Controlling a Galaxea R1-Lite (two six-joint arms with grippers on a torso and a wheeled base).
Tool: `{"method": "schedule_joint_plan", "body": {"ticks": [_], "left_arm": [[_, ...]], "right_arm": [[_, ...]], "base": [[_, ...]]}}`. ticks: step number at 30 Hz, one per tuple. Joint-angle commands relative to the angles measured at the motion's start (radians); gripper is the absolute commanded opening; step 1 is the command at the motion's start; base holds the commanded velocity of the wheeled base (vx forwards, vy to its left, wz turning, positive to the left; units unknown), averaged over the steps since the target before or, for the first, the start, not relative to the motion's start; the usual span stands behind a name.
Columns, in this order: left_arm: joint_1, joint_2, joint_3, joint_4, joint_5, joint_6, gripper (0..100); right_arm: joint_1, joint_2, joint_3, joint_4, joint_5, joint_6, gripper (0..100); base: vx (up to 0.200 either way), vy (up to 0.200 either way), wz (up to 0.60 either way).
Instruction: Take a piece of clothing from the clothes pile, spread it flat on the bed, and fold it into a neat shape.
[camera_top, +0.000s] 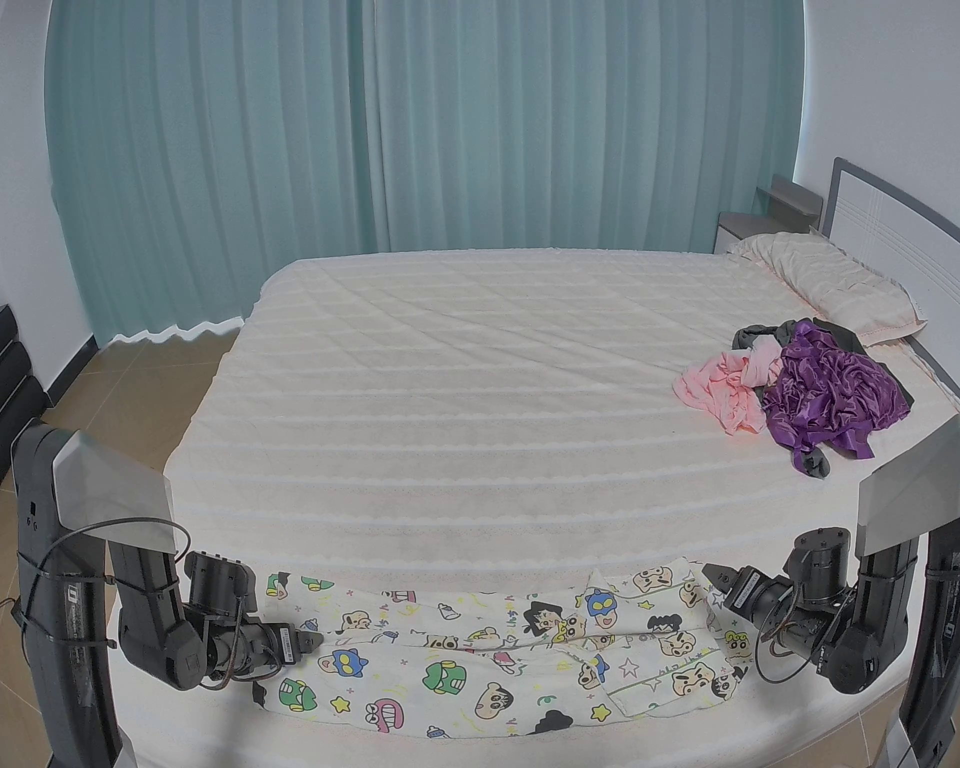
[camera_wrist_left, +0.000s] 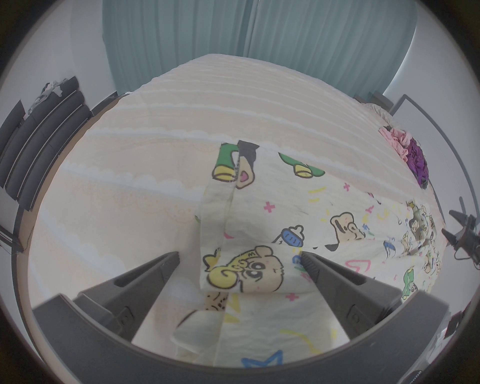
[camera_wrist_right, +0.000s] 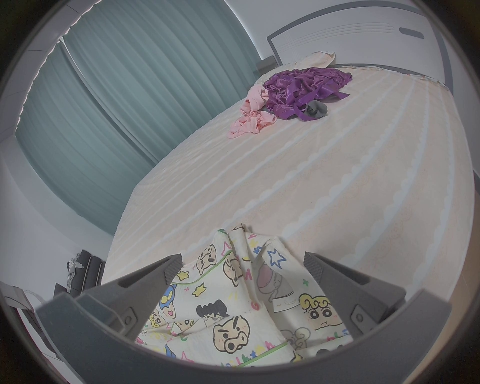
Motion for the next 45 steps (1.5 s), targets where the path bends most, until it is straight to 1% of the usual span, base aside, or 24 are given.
{"method": "schedule_joint_plan", "body": {"ticks": [1, 7, 8, 21, 25, 26, 28, 30, 34, 38, 45], "left_arm": [[-0.018, 0.011, 0.009, 0.001, 0.002, 0.001, 100], [-0.030, 0.011, 0.009, 0.001, 0.002, 0.001, 100], [-0.030, 0.011, 0.009, 0.001, 0.002, 0.001, 0], [-0.042, 0.007, 0.009, 0.000, 0.001, -0.034, 0], [-0.038, 0.005, 0.012, -0.054, -0.010, -0.100, 0], [-0.038, 0.005, 0.012, -0.054, -0.010, -0.100, 0], [-0.016, -0.004, 0.034, -0.086, -0.016, -0.131, 0], [0.005, -0.028, 0.048, -0.094, -0.034, -0.131, 0], [0.056, -0.090, 0.074, -0.094, -0.096, -0.134, 0], [0.102, -0.119, 0.085, -0.088, -0.103, -0.133, 0], [0.110, -0.114, 0.092, -0.089, -0.119, -0.131, 0]], "right_arm": [[0.003, -0.002, 0.002, -0.015, 0.000, 0.000, 100], [0.004, -0.002, 0.002, -0.015, 0.000, 0.000, 100], [0.004, -0.002, 0.002, -0.015, 0.000, -0.001, 100], [-0.002, -0.003, 0.002, -0.015, 0.000, 0.000, 100], [-0.006, -0.005, 0.002, -0.015, 0.002, 0.002, 100], [-0.006, -0.005, 0.002, -0.015, 0.002, 0.002, 100], [-0.016, -0.009, 0.000, -0.015, 0.002, 0.002, 100], [-0.025, -0.014, -0.004, -0.015, 0.003, 0.003, 100], [-0.060, -0.035, -0.017, -0.015, 0.014, 0.011, 100], [-0.086, -0.066, -0.024, -0.015, 0.015, 0.034, 100], [-0.094, -0.068, -0.026, -0.015, 0.015, 0.035, 100]], "base": [[0.000, 0.000, 0.00], [0.000, 0.000, 0.00], [0.000, 0.000, 0.00], [0.000, 0.000, 0.00], [0.000, 0.000, 0.00], [0.000, 0.000, 0.00], [0.000, 0.000, 0.00], [0.000, 0.000, 0.00], [0.000, 0.000, 0.00], [0.000, 0.000, 0.00], [0.000, 0.000, 0.00]]}}
